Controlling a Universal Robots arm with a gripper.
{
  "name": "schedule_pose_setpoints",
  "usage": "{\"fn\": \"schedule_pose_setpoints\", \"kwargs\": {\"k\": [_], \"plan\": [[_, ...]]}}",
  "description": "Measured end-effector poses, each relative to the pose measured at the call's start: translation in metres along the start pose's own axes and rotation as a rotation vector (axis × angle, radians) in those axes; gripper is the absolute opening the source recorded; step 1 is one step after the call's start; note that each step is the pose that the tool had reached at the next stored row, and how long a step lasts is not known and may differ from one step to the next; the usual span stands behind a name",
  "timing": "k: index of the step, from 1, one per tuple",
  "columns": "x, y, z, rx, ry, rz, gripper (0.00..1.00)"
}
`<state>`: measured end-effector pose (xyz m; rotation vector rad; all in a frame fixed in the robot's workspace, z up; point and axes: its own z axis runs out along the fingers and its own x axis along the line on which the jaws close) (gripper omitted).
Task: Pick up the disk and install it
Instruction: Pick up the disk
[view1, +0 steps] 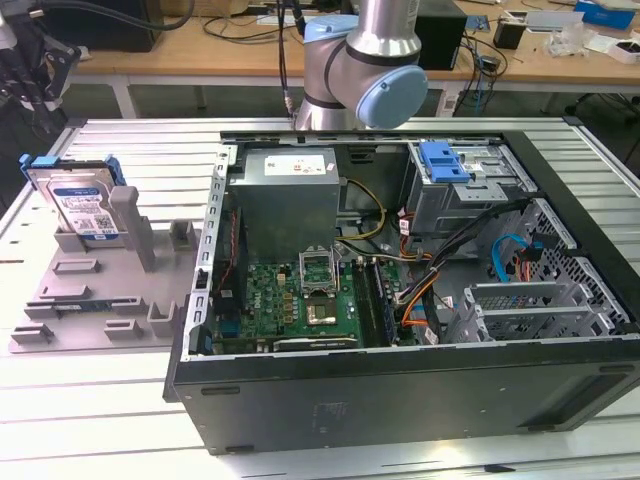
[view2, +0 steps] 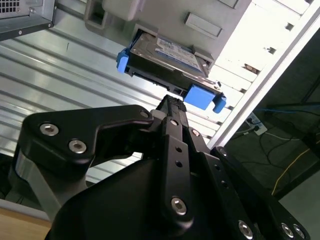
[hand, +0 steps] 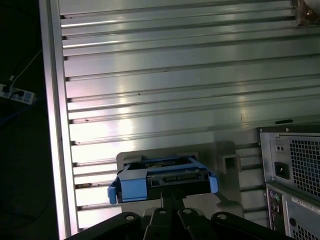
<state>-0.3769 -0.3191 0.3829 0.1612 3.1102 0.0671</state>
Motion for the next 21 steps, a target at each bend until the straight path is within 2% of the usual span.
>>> {"fn": "schedule_pose_setpoints", "kwargs": {"k": [12, 13, 15, 17, 18, 21], "plan": [[0.0003, 0.0, 0.0, 0.0002, 0.0003, -0.001, 0.11], [0.0003, 0.0002, 0.0, 0.0004, 0.0058, -0.014, 0.11], [0.0002, 0.0001, 0.0001, -0.0009, 0.0178, -0.104, 0.11], [0.0002, 0.0002, 0.0001, -0.0013, 0.0226, -0.144, 0.11], [0.0002, 0.0002, 0.0002, -0.0018, 0.0273, -0.182, 0.11], [0.0002, 0.0002, 0.0002, -0.0029, 0.0385, -0.257, 0.11]]}}
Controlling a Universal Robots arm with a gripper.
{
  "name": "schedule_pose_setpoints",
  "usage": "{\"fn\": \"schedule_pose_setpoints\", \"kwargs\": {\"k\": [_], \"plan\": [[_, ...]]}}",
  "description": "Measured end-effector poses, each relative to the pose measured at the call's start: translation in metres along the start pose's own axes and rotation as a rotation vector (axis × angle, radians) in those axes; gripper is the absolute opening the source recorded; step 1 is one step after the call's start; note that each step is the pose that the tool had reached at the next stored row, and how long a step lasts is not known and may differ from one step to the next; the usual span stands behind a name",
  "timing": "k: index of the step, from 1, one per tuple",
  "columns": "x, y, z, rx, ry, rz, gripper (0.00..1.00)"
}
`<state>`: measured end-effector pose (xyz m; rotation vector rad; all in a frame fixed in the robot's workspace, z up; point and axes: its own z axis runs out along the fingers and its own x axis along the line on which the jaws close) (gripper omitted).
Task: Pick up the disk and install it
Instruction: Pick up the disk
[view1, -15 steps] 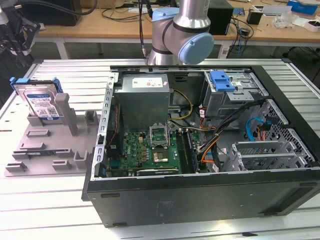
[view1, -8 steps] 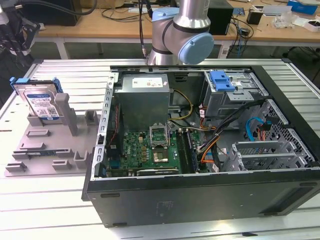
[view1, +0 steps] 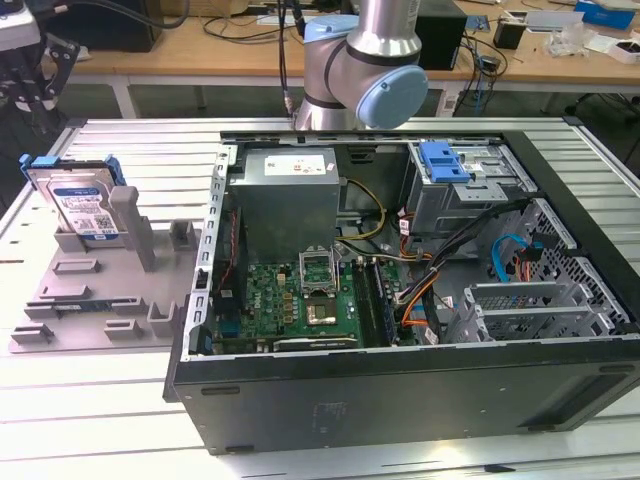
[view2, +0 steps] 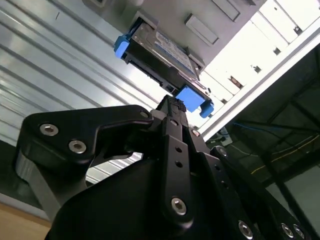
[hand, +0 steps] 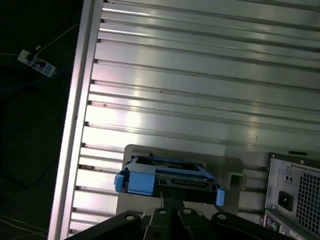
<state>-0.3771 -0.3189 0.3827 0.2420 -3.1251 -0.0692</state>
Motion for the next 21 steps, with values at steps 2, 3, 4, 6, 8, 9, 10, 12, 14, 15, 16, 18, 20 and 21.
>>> {"fn": "schedule_pose_setpoints", "kwargs": {"k": [2, 3, 4, 6, 8, 9, 10, 12, 14, 15, 16, 18, 20, 21], "plan": [[0.0, 0.0, 0.0, -0.0006, 0.0067, -0.041, 0.17], [0.0, 0.0, 0.0, -0.0012, 0.0128, -0.076, 0.24], [0.0, 0.0, 0.0, -0.0016, 0.0167, -0.097, 0.29], [0.0, 0.0, 0.0, -0.0022, 0.0228, -0.134, 0.36], [0.0, 0.0, 0.0001, -0.0031, 0.0331, -0.197, 0.36], [0.0, 0.0, 0.0001, -0.0033, 0.0359, -0.215, 0.36], [0.0, 0.0, 0.0002, -0.0036, 0.0386, -0.233, 0.37], [0.0, 0.0, 0.0002, -0.0039, 0.0445, -0.276, 0.44], [0.0, 0.0, 0.0004, -0.0043, 0.0501, -0.316, 0.44], [0.0, 0.0, 0.0005, -0.0045, 0.0533, -0.341, 0.44], [0.0, -0.0001, 0.0005, -0.0046, 0.0553, -0.356, 0.44], [0.0, -0.0001, 0.0007, -0.0044, 0.0595, -0.397, 0.44], [0.0, -0.0001, 0.0009, -0.0036, 0.0624, -0.441, 0.44], [0.0, -0.0001, 0.001, -0.0031, 0.0634, -0.462, 0.44]]}}
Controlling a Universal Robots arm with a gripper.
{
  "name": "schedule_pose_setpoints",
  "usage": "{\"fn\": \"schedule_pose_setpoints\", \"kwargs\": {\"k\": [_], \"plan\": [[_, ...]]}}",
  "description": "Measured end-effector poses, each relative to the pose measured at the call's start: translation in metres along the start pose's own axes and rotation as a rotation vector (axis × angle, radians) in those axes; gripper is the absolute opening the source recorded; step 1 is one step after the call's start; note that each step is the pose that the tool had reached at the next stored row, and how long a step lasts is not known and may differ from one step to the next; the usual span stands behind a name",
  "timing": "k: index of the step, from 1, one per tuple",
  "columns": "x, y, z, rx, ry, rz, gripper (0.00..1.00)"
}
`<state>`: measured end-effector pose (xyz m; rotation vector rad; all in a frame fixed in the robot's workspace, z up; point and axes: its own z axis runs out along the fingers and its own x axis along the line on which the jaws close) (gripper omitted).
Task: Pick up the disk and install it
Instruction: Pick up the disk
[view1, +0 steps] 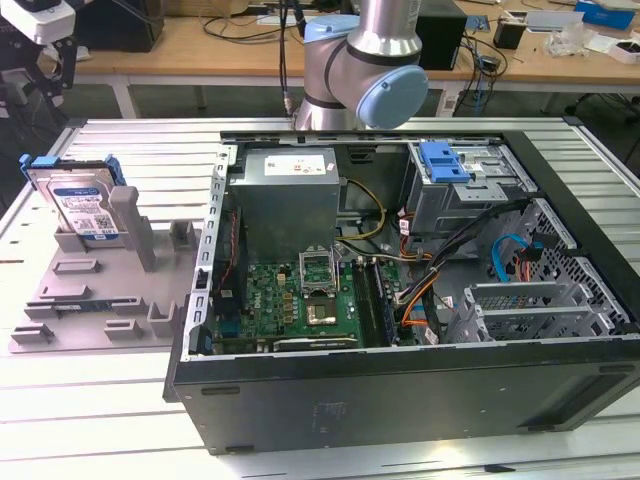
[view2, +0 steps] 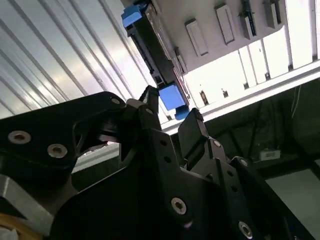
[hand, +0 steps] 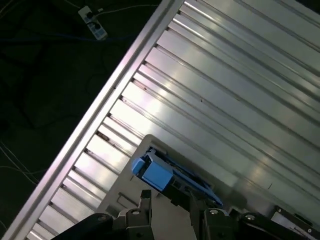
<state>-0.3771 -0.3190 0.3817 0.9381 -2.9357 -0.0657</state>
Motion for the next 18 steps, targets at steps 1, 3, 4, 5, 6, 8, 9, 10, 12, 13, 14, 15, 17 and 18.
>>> {"fn": "schedule_pose_setpoints", "kwargs": {"k": [1, 3, 4, 5, 6, 8, 9, 10, 12, 13, 14, 15, 17, 18], "plan": [[0.0, 0.0, 0.0, 0.0008, 0.0011, -0.017, 0.44], [0.0, 0.0, 0.0001, 0.0033, 0.0046, -0.076, 0.44], [0.0, 0.0, 0.0002, 0.0042, 0.0058, -0.097, 0.44], [0.0, 0.0, 0.0001, 0.0049, 0.0068, -0.113, 0.44], [0.0, 0.0001, 0.0001, 0.0061, 0.0084, -0.137, 0.44], [0.0, 0.0, 0.0001, 0.0067, 0.009, -0.146, 0.44], [0.0, 0.0, 0.0002, 0.0068, 0.009, -0.146, 0.44], [0.0, 0.0001, 0.0001, 0.0068, 0.009, -0.146, 0.44], [0.0, 0.0001, 0.0003, 0.0086, 0.011, -0.176, 0.44], [0.0, 0.0001, 0.0003, 0.0097, 0.0127, -0.204, 0.44], [0.0, 0.0001, 0.0004, 0.0106, 0.0138, -0.224, 0.44], [0.0, 0.0001, 0.0004, 0.0114, 0.0148, -0.241, 0.44], [0.0, 0.0001, 0.0005, 0.013, 0.0171, -0.279, 0.44], [0.0, 0.0001, 0.0005, 0.0138, 0.0181, -0.295, 0.44]]}}
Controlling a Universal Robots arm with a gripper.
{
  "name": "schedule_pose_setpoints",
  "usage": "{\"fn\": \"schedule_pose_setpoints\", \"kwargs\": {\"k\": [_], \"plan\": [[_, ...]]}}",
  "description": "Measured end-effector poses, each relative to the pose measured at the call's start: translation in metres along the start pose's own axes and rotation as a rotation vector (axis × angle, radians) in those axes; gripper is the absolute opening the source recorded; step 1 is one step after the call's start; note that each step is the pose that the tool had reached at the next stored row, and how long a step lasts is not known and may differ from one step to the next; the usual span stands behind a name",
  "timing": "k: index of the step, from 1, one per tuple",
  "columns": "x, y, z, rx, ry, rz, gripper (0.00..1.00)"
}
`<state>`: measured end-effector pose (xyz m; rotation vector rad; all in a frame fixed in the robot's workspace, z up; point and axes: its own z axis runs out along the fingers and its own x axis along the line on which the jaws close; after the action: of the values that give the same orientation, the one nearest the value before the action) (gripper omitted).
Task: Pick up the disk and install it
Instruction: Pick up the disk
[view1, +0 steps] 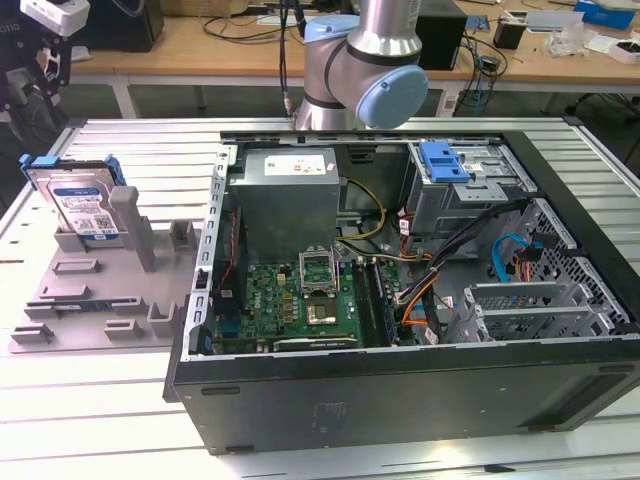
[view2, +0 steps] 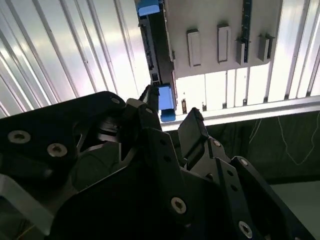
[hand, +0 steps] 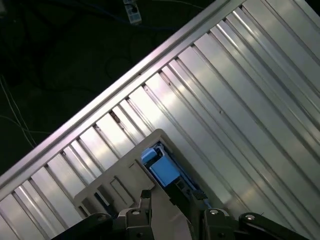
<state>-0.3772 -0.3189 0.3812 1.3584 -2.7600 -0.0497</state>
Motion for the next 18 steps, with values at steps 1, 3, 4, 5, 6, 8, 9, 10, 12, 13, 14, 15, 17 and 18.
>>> {"fn": "schedule_pose_setpoints", "kwargs": {"k": [1, 3, 4, 5, 6, 8, 9, 10, 12, 13, 14, 15, 17, 18], "plan": [[0.0, 0.0, 0.0, 0.0008, 0.0012, -0.02, 0.44], [0.0, 0.0, 0.0001, 0.0032, 0.0043, -0.073, 0.44], [0.0, 0.0, 0.0001, 0.004, 0.0052, -0.091, 0.44], [0.0, 0.0, 0.0001, 0.0049, 0.0063, -0.11, 0.44], [0.0, 0.0, 0.0002, 0.0057, 0.0073, -0.128, 0.44], [0.0, 0.0, 0.0003, 0.0076, 0.01, -0.173, 0.44], [0.0, 0.0, 0.0003, 0.0085, 0.0111, -0.193, 0.44], [0.0, 0.0, 0.0004, 0.0093, 0.0122, -0.211, 0.44], [0.0, 0.0, 0.0005, 0.0111, 0.0146, -0.253, 0.44], [0.0, 0.0, 0.0006, 0.012, 0.0158, -0.273, 0.44], [0.0, 0.0, 0.0006, 0.0132, 0.0174, -0.301, 0.44], [0.0, 0.0, 0.0007, 0.014, 0.0183, -0.318, 0.44], [0.0, 0.0, 0.0008, 0.0157, 0.0206, -0.357, 0.44], [0.0, -0.0001, 0.0009, 0.0168, 0.022, -0.381, 0.44]]}}
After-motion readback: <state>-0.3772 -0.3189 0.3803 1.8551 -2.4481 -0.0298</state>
